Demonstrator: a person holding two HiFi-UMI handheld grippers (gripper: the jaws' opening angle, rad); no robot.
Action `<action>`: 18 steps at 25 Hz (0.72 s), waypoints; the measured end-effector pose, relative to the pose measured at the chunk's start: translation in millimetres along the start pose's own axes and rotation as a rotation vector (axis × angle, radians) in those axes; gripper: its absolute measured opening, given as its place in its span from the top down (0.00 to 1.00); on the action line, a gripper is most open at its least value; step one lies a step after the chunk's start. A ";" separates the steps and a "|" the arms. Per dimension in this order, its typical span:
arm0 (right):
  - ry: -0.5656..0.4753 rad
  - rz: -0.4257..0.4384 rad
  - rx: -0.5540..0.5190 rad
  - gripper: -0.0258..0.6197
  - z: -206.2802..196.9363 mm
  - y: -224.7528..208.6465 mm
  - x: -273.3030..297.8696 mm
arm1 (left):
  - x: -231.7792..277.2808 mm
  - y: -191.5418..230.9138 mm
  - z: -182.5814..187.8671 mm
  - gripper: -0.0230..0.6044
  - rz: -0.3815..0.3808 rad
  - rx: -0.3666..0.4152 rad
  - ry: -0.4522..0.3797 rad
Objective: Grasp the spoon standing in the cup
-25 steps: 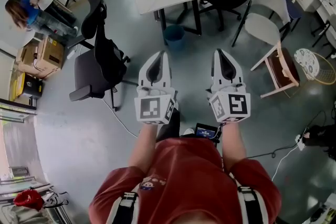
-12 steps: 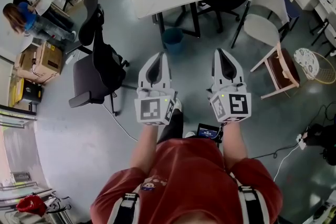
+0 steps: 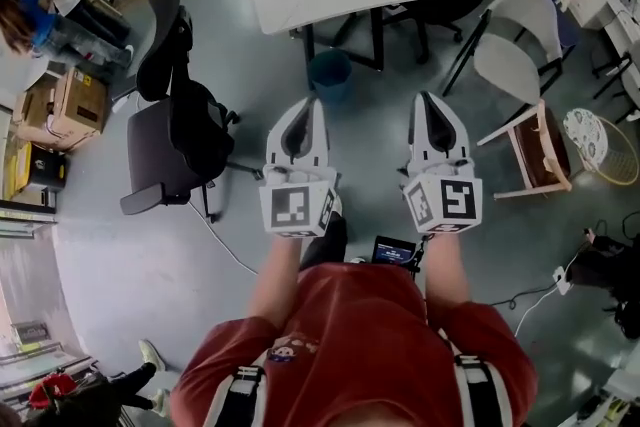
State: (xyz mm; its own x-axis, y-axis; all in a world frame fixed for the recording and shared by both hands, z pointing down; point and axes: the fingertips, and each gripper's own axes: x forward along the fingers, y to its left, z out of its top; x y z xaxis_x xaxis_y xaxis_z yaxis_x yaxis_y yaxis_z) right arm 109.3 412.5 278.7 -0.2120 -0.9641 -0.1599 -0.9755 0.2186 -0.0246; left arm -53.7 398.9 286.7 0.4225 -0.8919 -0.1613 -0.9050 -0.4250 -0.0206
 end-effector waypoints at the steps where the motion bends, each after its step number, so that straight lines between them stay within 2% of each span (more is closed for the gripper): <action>1: 0.006 -0.003 -0.003 0.94 -4.2 -0.5 11.8 | 9.6 7.1 -3.8 0.96 0.000 -0.003 0.003; 9: 0.023 0.003 -0.030 0.94 -22.0 6.1 122.2 | 87.5 81.3 -31.2 0.96 0.019 -0.049 0.032; 18: 0.043 0.016 -0.026 0.94 -35.5 11.6 221.7 | 156.8 147.9 -45.3 0.96 0.044 -0.058 0.057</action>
State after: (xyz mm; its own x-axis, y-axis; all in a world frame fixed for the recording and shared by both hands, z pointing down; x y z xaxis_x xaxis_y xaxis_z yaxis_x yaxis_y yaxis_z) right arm 48.9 196.0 277.9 -0.2295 -0.9662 -0.1176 -0.9730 0.2306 0.0036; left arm -119.0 189.2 303.0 0.3866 -0.9164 -0.1039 -0.9188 -0.3924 0.0429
